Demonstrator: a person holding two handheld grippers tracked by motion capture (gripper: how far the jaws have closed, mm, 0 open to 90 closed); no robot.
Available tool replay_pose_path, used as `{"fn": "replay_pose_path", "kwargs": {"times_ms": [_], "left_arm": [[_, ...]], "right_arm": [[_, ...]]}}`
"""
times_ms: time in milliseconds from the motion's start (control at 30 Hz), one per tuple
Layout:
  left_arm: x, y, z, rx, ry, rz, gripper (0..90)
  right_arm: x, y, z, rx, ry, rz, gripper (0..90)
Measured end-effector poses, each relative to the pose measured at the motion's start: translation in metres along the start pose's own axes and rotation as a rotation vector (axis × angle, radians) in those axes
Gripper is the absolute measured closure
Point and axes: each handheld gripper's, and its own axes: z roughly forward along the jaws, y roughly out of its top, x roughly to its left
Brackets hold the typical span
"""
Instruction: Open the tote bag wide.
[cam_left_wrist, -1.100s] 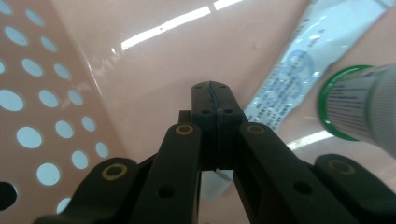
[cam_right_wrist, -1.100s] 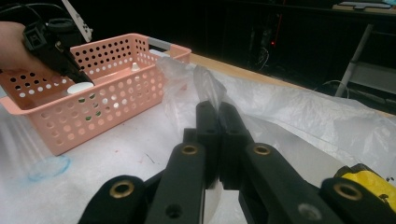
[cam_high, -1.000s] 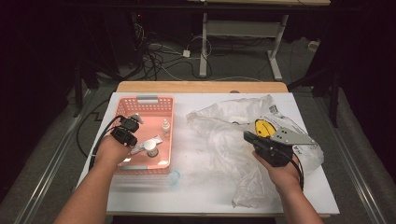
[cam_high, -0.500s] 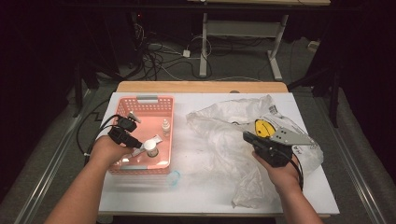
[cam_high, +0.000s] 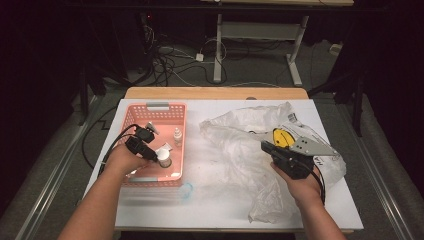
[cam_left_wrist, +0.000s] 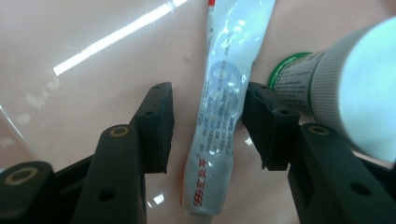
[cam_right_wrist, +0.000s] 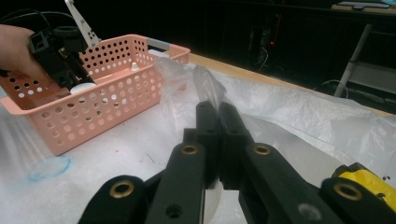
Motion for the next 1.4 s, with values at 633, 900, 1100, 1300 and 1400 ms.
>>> {"fn": "replay_pose_path", "kwargs": {"times_ms": [633, 900, 1100, 1300, 1400], "left_arm": [[0.000, -0.002, 0.000, -0.041, 0.010, 0.010, 68.2], [0.004, -0.004, -0.010, -0.091, 0.020, -0.018, 68.3], [0.003, -0.010, -0.019, -0.152, 0.019, -0.029, 68.2], [0.004, -0.019, -0.030, -0.238, 0.013, -0.044, 68.2], [0.005, -0.024, -0.034, -0.287, 0.018, -0.053, 68.2]], "right_arm": [[-0.001, -0.001, -0.001, -0.006, -0.006, 0.007, 90.0], [-0.002, 0.000, -0.001, -0.008, -0.005, 0.003, 90.0], [-0.002, 0.000, -0.001, -0.009, -0.005, 0.001, 90.0], [-0.001, 0.000, -0.001, -0.012, -0.008, -0.011, 90.0], [-0.001, 0.000, -0.001, -0.015, -0.008, -0.009, 90.0]]}}
